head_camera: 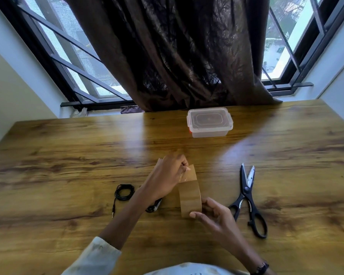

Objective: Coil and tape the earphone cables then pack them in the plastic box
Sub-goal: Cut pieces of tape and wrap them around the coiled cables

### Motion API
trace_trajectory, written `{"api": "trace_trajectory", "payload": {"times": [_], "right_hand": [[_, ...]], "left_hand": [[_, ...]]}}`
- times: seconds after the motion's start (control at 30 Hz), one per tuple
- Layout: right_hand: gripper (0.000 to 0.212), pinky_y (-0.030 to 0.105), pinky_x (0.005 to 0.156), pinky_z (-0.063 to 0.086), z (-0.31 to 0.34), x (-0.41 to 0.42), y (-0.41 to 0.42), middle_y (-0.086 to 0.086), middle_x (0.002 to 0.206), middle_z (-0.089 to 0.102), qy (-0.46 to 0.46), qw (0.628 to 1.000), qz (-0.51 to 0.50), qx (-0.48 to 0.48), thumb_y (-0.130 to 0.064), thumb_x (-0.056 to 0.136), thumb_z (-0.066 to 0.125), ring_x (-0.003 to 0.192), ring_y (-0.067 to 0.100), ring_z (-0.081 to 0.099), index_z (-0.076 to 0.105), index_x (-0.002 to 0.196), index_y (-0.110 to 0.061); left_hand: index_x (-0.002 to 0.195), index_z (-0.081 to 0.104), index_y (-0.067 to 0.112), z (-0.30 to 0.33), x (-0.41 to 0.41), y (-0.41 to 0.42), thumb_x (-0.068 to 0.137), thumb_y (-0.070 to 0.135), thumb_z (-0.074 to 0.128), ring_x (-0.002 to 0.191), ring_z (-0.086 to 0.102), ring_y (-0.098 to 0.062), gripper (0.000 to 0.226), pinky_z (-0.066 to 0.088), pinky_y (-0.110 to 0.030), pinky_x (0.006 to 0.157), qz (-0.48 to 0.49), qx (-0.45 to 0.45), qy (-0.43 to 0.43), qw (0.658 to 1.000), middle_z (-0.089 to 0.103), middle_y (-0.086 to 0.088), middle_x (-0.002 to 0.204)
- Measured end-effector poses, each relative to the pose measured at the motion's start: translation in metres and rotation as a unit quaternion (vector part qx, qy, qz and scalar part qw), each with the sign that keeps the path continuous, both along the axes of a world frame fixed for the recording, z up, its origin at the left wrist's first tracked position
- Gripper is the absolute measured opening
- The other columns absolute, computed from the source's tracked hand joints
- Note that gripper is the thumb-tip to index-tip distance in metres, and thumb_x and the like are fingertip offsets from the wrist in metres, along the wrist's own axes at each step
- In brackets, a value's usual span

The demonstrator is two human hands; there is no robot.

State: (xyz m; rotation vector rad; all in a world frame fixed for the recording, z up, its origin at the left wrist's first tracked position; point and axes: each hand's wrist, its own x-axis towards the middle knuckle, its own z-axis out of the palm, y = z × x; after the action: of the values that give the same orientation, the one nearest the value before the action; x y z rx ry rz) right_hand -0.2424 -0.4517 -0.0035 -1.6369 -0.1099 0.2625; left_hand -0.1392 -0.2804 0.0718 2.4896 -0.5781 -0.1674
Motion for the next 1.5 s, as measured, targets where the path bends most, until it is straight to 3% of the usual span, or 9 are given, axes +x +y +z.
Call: {"api": "trace_trajectory", "payload": {"times": [0.17, 0.27, 0.33, 0.43, 0.6, 0.77, 0.93, 1.23, 1.5], "right_hand": [[0.029, 0.025, 0.080, 0.054, 0.003, -0.005, -0.022, -0.008, 0.100, 0.069, -0.070, 0.977, 0.002, -0.199, -0.011, 0.081, 0.076, 0.094, 0.007, 0.066, 0.066, 0.108, -0.014], [0.013, 0.036, 0.066, 0.054, 0.003, -0.013, -0.043, 0.002, 0.084, 0.065, -0.091, 0.889, -0.182, -0.409, -0.016, 0.081, 0.076, 0.073, 0.021, 0.064, 0.067, 0.088, -0.010], [0.022, 0.038, 0.058, 0.050, 0.001, -0.018, -0.051, 0.011, 0.074, 0.062, -0.078, 0.819, -0.235, -0.517, -0.022, 0.080, 0.077, 0.065, 0.031, 0.062, 0.063, 0.076, -0.006], [0.040, 0.030, 0.066, 0.050, 0.007, -0.020, -0.046, 0.006, 0.090, 0.063, 0.042, 0.761, -0.198, -0.617, -0.053, 0.089, 0.056, 0.083, 0.022, 0.064, 0.060, 0.091, -0.014], [0.052, 0.021, 0.074, 0.048, 0.013, -0.014, -0.045, -0.004, 0.105, 0.057, 0.061, 0.713, -0.181, -0.675, -0.071, 0.086, 0.039, 0.099, 0.011, 0.060, 0.046, 0.102, -0.022], [0.053, 0.022, 0.078, 0.050, 0.019, -0.010, -0.048, 0.001, 0.115, 0.052, 0.084, 0.700, -0.162, -0.690, -0.063, 0.088, 0.049, 0.107, 0.014, 0.058, 0.042, 0.112, -0.016], [0.056, 0.026, 0.084, 0.049, 0.027, -0.005, -0.065, 0.006, 0.118, 0.058, 0.127, 0.726, -0.149, -0.659, -0.053, 0.086, 0.062, 0.109, 0.021, 0.063, 0.044, 0.115, -0.008], [0.054, 0.026, 0.085, 0.047, 0.024, -0.009, -0.061, 0.005, 0.117, 0.058, 0.140, 0.726, -0.130, -0.661, -0.057, 0.084, 0.058, 0.111, 0.020, 0.058, 0.054, 0.116, -0.014], [0.029, 0.028, 0.075, 0.043, 0.019, 0.001, -0.059, 0.005, 0.103, 0.064, 0.076, 0.761, -0.087, -0.639, -0.042, 0.083, 0.062, 0.096, 0.024, 0.062, 0.057, 0.094, -0.015]], "left_hand": [[0.094, 0.054, 0.026, 0.011, -0.003, 0.004, 0.096, 0.020, 0.052, 0.072, 0.054, 0.005, 0.007, 0.041, -0.008, 0.062, -0.075, -0.006, 0.044, 0.996, 0.053, 0.018, 0.080], [0.094, 0.055, 0.027, 0.014, -0.004, 0.006, 0.096, 0.020, 0.053, 0.074, 0.055, 0.006, 0.007, 0.042, -0.008, 0.064, -0.101, -0.006, 0.057, 0.993, 0.055, 0.019, 0.082], [0.095, 0.057, 0.025, 0.014, -0.004, 0.006, 0.095, 0.021, 0.054, 0.077, 0.057, 0.006, 0.005, 0.043, -0.008, 0.067, -0.109, -0.011, 0.061, 0.992, 0.057, 0.019, 0.083], [0.095, 0.059, 0.026, 0.016, -0.004, 0.006, 0.094, 0.023, 0.056, 0.081, 0.058, 0.007, 0.004, 0.046, -0.010, 0.069, -0.112, -0.008, 0.061, 0.992, 0.060, 0.019, 0.085], [0.094, 0.061, 0.026, 0.021, -0.005, 0.008, 0.093, 0.023, 0.059, 0.081, 0.060, 0.003, 0.004, 0.046, -0.013, 0.069, -0.115, 0.004, 0.065, 0.991, 0.065, 0.014, 0.088], [0.097, 0.063, 0.022, 0.024, -0.006, 0.008, 0.093, 0.023, 0.059, 0.080, 0.060, 0.000, 0.006, 0.044, -0.014, 0.068, -0.122, 0.014, 0.064, 0.990, 0.066, 0.009, 0.090], [0.096, 0.063, 0.022, 0.026, -0.006, 0.008, 0.094, 0.022, 0.059, 0.077, 0.057, 0.002, 0.005, 0.036, -0.013, 0.064, -0.125, 0.025, 0.064, 0.990, 0.063, 0.012, 0.086], [0.093, 0.062, 0.025, 0.026, -0.005, 0.009, 0.093, 0.023, 0.059, 0.072, 0.054, 0.007, 0.004, 0.034, -0.011, 0.061, -0.128, 0.025, 0.067, 0.989, 0.058, 0.018, 0.079], [0.092, 0.059, 0.028, 0.029, -0.006, 0.007, 0.094, 0.024, 0.059, 0.074, 0.055, 0.001, 0.005, 0.035, -0.015, 0.063, -0.131, 0.025, 0.070, 0.989, 0.060, 0.014, 0.082]]}}
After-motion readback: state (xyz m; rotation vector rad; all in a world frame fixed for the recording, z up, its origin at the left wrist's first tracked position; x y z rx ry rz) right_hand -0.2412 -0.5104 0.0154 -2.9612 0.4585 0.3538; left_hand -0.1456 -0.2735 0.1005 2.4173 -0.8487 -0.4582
